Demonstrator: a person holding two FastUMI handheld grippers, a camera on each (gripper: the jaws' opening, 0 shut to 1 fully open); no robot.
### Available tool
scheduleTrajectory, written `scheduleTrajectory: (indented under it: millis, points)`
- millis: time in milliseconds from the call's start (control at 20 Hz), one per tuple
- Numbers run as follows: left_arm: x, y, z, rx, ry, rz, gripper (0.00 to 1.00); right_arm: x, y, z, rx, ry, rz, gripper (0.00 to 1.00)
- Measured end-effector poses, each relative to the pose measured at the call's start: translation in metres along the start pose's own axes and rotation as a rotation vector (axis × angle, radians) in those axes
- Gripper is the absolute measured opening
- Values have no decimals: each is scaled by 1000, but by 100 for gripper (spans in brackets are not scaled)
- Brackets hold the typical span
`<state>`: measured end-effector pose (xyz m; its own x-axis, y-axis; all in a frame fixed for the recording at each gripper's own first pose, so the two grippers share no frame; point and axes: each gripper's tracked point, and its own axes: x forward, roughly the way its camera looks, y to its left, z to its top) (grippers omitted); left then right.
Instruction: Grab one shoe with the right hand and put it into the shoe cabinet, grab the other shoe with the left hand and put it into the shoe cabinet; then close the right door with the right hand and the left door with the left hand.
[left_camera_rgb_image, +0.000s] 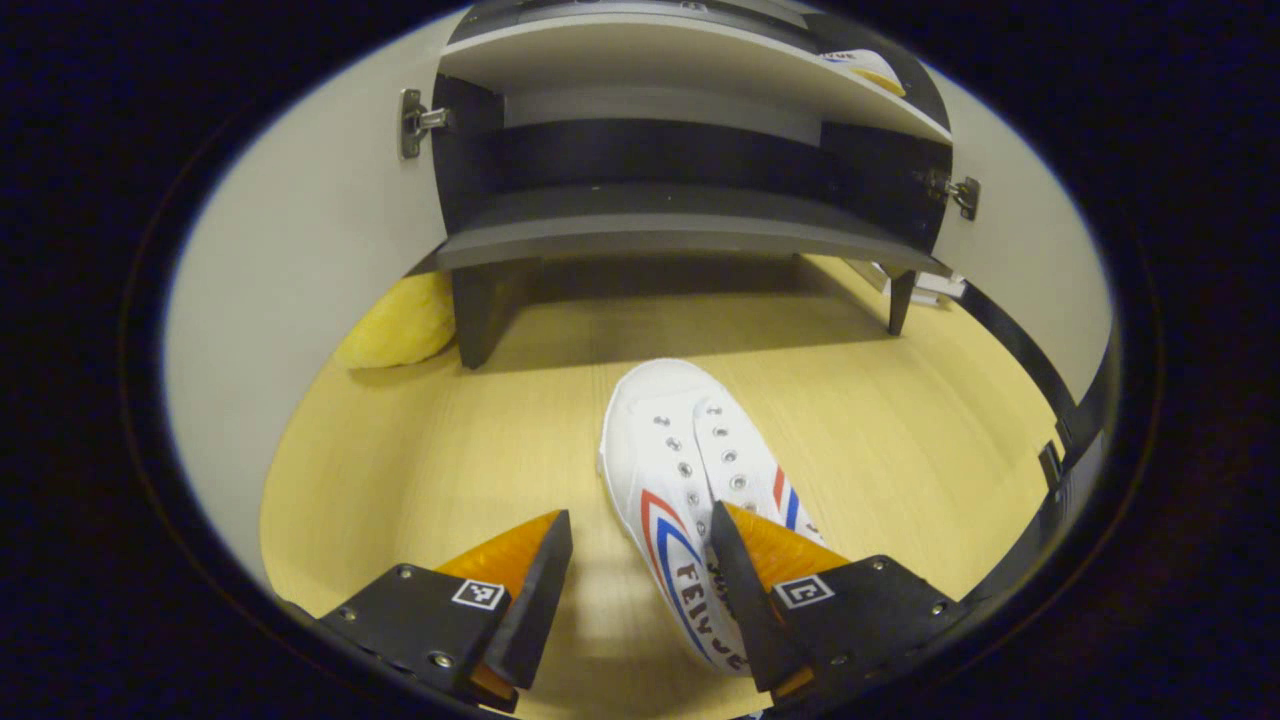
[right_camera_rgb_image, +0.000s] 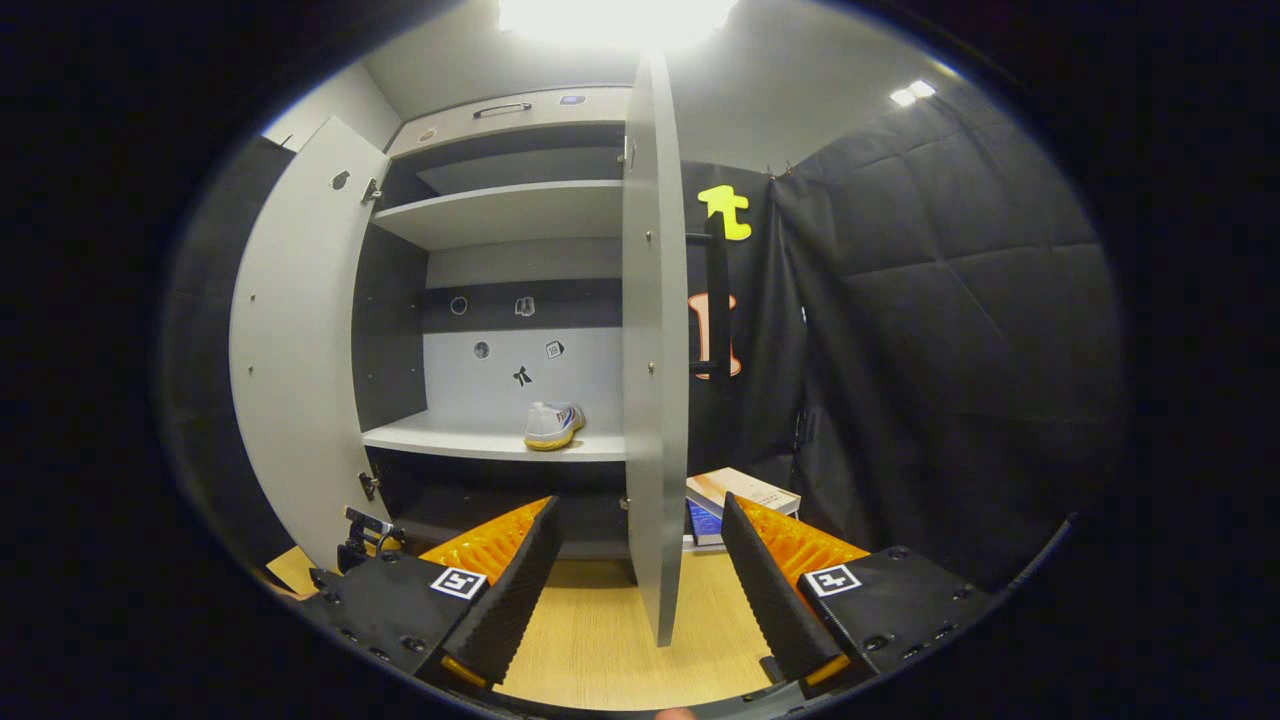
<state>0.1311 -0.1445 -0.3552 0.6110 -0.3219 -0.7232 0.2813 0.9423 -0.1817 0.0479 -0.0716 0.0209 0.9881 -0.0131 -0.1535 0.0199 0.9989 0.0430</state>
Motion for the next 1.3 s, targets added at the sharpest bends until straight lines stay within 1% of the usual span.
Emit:
scheduleTrajectory:
  millis: [50, 100, 150, 200, 250, 300, 350, 400, 450, 500, 650, 850, 950, 1150, 1300]
  points:
    - [3, -3, 3, -8, -22, -7, 79, 0, -1, -1, 0, 3, -2, 96]
    - [0, -1, 1, -6, -2, -8, 70, 1, -2, -2, 0, 9, -4, 96]
    - [-1, -8, 4, -10, -11, -43, 64, 3, -5, -4, 0, 15, -8, 99]
    - [1, -10, 2, -11, 1, -42, 61, 4, -6, -5, 2, 22, -12, 99]
    - [1, -10, 4, -9, 0, -34, 49, 5, -8, -6, 3, 27, -14, 99]
    - [1, -9, 4, -3, 2, -26, 48, 7, -9, -7, 6, 29, -16, 99]
    - [-1, -5, 8, 2, -11, -7, 41, 8, -9, -6, 10, 28, -17, 99]
    - [0, -3, 13, -7, -30, 10, 28, 8, -10, -4, 12, 24, -17, 99]
    - [-1, -1, 16, -18, -33, 27, 10, 7, -10, -3, 11, 20, -18, 99]
    - [0, -3, 19, -27, -37, 28, 3, 8, -12, -2, 8, 16, -17, 99]
    - [-1, -1, 19, -39, -66, 28, 1, 6, -17, -1, 1, 13, -24, 99]
    - [-8, 2, 30, -71, -95, 25, 1, 6, -24, 4, 18, 6, -35, 99]
    - [-17, 4, 43, -69, -123, 26, 1, 7, -27, 8, 13, -3, -41, 99]
    - [-38, 5, 82, -80, -199, 0, 1, 8, -27, 14, 5, -15, -41, 99]
    - [-59, 5, 94, -66, -256, -7, 1, 8, -25, 17, -1, -20, -36, 99]
